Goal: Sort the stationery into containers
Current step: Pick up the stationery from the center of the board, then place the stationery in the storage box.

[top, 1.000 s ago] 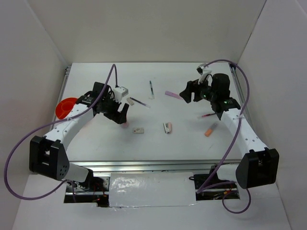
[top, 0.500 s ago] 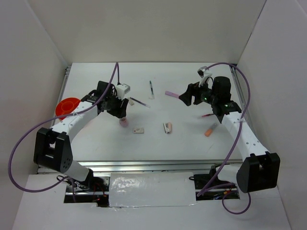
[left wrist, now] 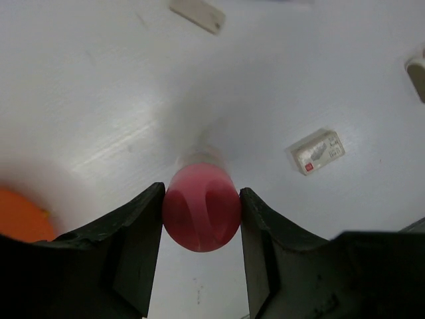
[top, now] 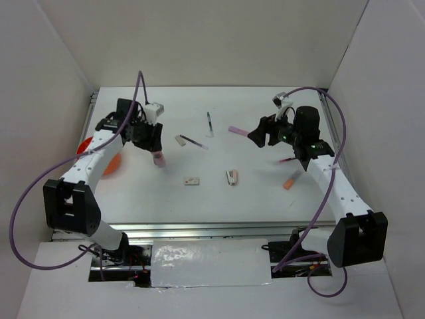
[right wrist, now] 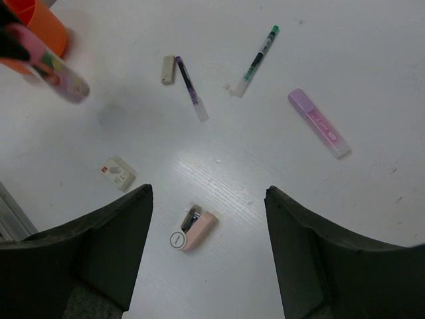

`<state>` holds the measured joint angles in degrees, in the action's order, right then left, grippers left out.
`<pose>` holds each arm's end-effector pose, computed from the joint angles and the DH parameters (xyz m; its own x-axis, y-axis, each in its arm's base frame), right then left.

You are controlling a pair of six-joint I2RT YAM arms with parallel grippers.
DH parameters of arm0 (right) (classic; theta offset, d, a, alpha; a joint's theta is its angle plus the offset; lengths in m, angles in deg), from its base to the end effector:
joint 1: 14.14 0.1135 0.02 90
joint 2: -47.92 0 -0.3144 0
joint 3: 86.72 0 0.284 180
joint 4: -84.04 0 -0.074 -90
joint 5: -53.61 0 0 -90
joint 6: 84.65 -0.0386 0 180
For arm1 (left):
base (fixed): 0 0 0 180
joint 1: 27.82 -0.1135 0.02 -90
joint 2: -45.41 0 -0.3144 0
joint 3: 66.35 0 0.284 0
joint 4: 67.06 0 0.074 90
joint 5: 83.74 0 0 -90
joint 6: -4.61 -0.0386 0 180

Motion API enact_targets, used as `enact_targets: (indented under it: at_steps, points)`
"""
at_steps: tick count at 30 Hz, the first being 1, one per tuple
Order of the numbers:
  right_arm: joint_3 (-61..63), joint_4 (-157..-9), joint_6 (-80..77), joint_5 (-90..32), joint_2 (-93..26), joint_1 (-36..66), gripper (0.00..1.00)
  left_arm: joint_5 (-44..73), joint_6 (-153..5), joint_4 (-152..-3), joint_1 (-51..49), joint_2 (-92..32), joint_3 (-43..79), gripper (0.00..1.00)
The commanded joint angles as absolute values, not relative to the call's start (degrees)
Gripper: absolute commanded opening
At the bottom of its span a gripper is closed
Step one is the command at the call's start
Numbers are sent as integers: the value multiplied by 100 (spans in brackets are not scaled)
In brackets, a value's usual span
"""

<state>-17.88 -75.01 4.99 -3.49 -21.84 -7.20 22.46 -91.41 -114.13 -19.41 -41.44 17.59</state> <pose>0.2893 0.0563 0.3643 -0.3735 -0.0402 -0.9267 -0.5995 0.7728 0.2082 0.3524 -0.0630 0.3279 -0.7201 0.2083 -0.6619 0.3956 0.9069 -0.1450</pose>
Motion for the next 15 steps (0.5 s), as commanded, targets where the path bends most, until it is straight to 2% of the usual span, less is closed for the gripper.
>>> enact_targets:
  at_steps: [1, 6, 15]
  points:
    - [-1749, -7481, 798, -229, -2098, -650, 75, 2093, -9444, -12090, -2429, -3695, 2993, 0]
    - [-1591, -7349, 1158, -440, -2292, -360, 74, 2129, -9970, -13214, -3562, -3800, 4285, 0]
    - [-1257, -7261, 1405, -554, -2740, -35, 74, 2585, -9972, -13472, -5172, -4301, 4805, 0]
